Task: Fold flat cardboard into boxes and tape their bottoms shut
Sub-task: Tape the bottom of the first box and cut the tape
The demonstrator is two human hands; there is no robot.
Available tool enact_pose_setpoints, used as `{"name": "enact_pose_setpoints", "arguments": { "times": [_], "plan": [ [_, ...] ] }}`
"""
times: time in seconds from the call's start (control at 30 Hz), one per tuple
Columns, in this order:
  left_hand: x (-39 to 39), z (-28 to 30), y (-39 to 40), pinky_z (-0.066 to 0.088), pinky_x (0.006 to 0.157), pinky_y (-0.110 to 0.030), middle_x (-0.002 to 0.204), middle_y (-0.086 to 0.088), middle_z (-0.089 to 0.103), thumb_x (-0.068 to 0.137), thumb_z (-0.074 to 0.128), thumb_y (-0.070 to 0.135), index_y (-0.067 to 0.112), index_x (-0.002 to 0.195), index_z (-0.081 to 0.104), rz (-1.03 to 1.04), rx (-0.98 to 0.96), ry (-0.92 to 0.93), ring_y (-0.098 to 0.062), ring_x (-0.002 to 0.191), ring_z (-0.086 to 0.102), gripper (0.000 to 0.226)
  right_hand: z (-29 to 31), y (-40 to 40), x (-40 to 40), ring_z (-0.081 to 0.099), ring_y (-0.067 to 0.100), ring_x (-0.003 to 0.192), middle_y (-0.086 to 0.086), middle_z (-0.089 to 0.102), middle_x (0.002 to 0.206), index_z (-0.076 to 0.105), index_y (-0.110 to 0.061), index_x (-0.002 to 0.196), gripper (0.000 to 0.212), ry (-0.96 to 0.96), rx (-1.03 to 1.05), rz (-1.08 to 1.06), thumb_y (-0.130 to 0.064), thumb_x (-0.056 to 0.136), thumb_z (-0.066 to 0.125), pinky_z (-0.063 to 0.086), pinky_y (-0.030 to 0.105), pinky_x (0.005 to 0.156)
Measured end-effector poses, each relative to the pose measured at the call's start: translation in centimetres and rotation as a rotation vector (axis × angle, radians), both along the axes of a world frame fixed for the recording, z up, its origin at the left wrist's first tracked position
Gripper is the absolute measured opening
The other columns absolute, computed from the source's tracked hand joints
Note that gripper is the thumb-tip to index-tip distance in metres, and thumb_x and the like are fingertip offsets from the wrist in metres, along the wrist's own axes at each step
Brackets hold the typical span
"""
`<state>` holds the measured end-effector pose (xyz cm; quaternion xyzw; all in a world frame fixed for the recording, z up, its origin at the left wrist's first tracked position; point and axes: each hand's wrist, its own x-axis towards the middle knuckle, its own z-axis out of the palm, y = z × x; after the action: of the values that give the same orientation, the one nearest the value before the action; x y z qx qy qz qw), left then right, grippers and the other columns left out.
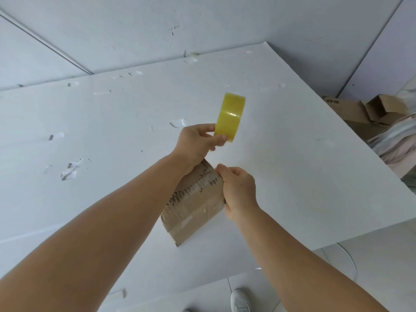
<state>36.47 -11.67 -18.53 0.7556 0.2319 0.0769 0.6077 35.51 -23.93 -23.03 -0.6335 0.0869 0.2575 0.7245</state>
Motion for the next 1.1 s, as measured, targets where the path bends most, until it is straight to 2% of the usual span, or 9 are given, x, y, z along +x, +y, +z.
{"name": "enact_pose_setpoints", "arguments": {
  "times": [0.2,0.43,0.57,0.67,0.77,0.9,0.97,1.03,1.1],
  "plan": [
    [-1.9,0.9,1.3,0.042,0.057,-0.007,0.068,0.009,0.069,0.080,0.076,0.021,0.027,0.096,0.072,0.129,-0.074,-0.144,-0.002,0.057,0.056,0.018,-0.4,0.3,-0.3,0.063,0.018,0.057,0.003,0.064,0.062,0.058,-0.010,0.073,0.017,-0.022,-0.019,0.004,-0.020,0.084,0.064,0.050,0.027,0.051],
    [-8.0,1.3,3.4,0.045,0.058,-0.011,0.067,0.007,0.069,0.079,0.076,0.021,0.035,0.090,0.072,0.240,0.033,-0.133,-0.004,0.060,0.059,0.019,-1.0,0.2,0.1,0.061,0.022,0.066,0.007,0.065,0.073,0.059,-0.012,0.074,0.016,0.020,-0.051,0.077,-0.024,0.083,0.065,0.048,0.026,0.053],
    [-10.1,-0.1,2.2,0.050,0.054,-0.017,0.063,0.007,0.066,0.080,0.076,0.017,0.033,0.090,0.073,0.303,-0.046,-0.135,-0.005,0.055,0.058,0.020,-1.2,-0.2,0.0,0.059,0.008,0.046,-0.003,0.064,0.059,0.061,-0.014,0.073,0.020,0.101,-0.028,0.145,-0.029,0.086,0.064,0.038,0.015,0.036],
    [-9.7,-0.5,1.7,0.051,0.055,-0.018,0.061,0.009,0.063,0.081,0.075,0.018,0.032,0.095,0.074,0.340,-0.027,-0.140,-0.004,0.054,0.058,0.020,-1.4,0.0,0.1,0.060,0.007,0.050,-0.002,0.067,0.068,0.064,-0.015,0.086,0.019,0.147,-0.025,0.186,-0.034,0.086,0.063,0.040,0.016,0.037],
    [-9.5,-0.5,1.8,0.050,0.052,-0.017,0.062,0.010,0.062,0.081,0.075,0.016,0.026,0.101,0.073,0.348,-0.042,-0.144,-0.004,0.053,0.056,0.022,-1.7,-0.2,0.1,0.060,0.008,0.055,-0.004,0.068,0.070,0.062,-0.015,0.097,0.024,0.178,-0.055,0.276,-0.036,0.086,0.063,0.043,0.020,0.049],
    [-9.7,-0.7,2.0,0.049,0.057,-0.025,0.064,0.006,0.063,0.082,0.074,0.017,0.029,0.099,0.073,0.339,-0.023,-0.135,-0.010,0.058,0.056,0.022,-1.0,-0.4,0.5,0.061,0.024,0.079,0.008,0.069,0.093,0.064,-0.012,0.098,0.019,0.053,-0.194,0.258,-0.025,0.092,0.052,0.051,0.041,0.073],
    [-9.7,-0.6,2.0,0.050,0.060,-0.029,0.065,0.004,0.064,0.082,0.074,0.018,0.031,0.099,0.074,0.327,-0.011,-0.140,-0.014,0.060,0.057,0.021,0.3,-0.1,0.4,0.062,0.026,0.083,0.007,0.068,0.087,0.064,-0.016,0.084,0.031,-0.093,-0.207,0.255,-0.042,0.086,0.047,0.053,0.046,0.075],
    [-9.8,-0.5,1.9,0.051,0.063,-0.032,0.069,-0.001,0.066,0.082,0.073,0.017,0.031,0.097,0.074,0.313,-0.011,-0.146,-0.018,0.062,0.057,0.020,1.5,0.3,-0.6,0.063,0.014,0.075,-0.005,0.065,0.075,0.061,-0.024,0.077,0.041,-0.348,-0.322,0.381,-0.062,0.074,0.046,0.051,0.033,0.062],
    [-9.9,-0.5,1.9,0.052,0.062,-0.032,0.069,-0.002,0.067,0.082,0.073,0.016,0.030,0.096,0.074,0.315,-0.037,-0.156,-0.018,0.062,0.059,0.020,1.6,0.6,-1.8,0.062,0.003,0.071,-0.011,0.066,0.076,0.062,-0.031,0.086,0.035,-0.537,-0.406,0.450,-0.061,0.072,0.055,0.048,0.022,0.055]
  ]
}}
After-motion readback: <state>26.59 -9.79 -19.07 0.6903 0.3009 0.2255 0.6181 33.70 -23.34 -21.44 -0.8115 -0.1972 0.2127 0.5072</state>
